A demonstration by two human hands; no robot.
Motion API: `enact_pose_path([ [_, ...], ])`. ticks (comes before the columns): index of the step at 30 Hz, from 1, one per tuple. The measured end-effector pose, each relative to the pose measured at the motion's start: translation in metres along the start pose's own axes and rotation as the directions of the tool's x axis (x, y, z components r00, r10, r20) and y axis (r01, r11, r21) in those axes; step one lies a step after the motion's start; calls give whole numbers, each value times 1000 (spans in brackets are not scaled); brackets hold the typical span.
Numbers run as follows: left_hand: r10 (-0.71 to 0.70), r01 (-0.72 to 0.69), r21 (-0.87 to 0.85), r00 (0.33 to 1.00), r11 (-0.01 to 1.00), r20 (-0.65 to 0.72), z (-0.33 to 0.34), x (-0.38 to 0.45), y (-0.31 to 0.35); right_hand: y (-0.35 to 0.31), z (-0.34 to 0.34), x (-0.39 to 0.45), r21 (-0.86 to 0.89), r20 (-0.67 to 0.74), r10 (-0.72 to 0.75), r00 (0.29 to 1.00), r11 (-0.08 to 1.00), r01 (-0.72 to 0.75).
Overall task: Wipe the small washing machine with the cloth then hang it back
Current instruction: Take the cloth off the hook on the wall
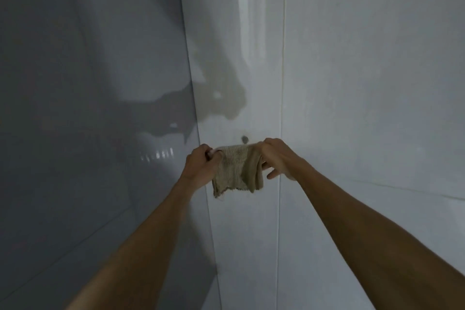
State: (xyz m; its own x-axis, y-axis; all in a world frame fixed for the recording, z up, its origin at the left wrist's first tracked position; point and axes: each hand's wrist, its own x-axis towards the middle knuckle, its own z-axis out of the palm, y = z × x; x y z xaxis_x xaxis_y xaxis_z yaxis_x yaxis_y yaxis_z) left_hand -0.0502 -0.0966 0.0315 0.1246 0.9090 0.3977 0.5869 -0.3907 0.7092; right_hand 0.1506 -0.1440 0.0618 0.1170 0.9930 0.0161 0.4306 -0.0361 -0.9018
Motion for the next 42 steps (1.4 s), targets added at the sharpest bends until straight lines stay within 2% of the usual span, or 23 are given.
enact_pose_path([
  [6,-86,86,-199,996,976,9,-9,-95,-3,29,48,-90,278,-35,152,988,951,-137],
  [10,-129,136,-232,991,963,45,3,-157,-8,65,67,-160,376,76,222,972,896,-234],
  [12,-149,165,-236,985,958,88,10,-189,-6,81,65,-198,389,149,287,946,862,-324],
  [15,-128,157,-242,983,957,130,25,-230,4,100,51,-249,308,246,397,884,833,-459],
  [18,-108,145,-259,982,955,154,44,-261,21,119,35,-283,312,232,462,856,799,-515],
  [22,-156,204,-258,968,944,194,80,-294,49,149,10,-318,488,200,456,867,721,-492],
  [26,-160,232,-270,951,934,266,127,-324,82,183,-14,-348,670,122,440,890,625,-401],
  [31,-184,269,-222,922,937,341,203,-364,114,258,-53,-382,835,48,467,883,466,-292],
  [34,-245,328,-160,886,931,394,255,-395,129,312,-81,-406,874,89,464,881,388,-292],
  [38,-314,400,-92,825,912,469,315,-429,135,381,-109,-428,882,147,518,843,317,-349],
  [42,-313,362,17,781,932,540,367,-453,121,434,-124,-436,912,170,591,788,208,-353],
])
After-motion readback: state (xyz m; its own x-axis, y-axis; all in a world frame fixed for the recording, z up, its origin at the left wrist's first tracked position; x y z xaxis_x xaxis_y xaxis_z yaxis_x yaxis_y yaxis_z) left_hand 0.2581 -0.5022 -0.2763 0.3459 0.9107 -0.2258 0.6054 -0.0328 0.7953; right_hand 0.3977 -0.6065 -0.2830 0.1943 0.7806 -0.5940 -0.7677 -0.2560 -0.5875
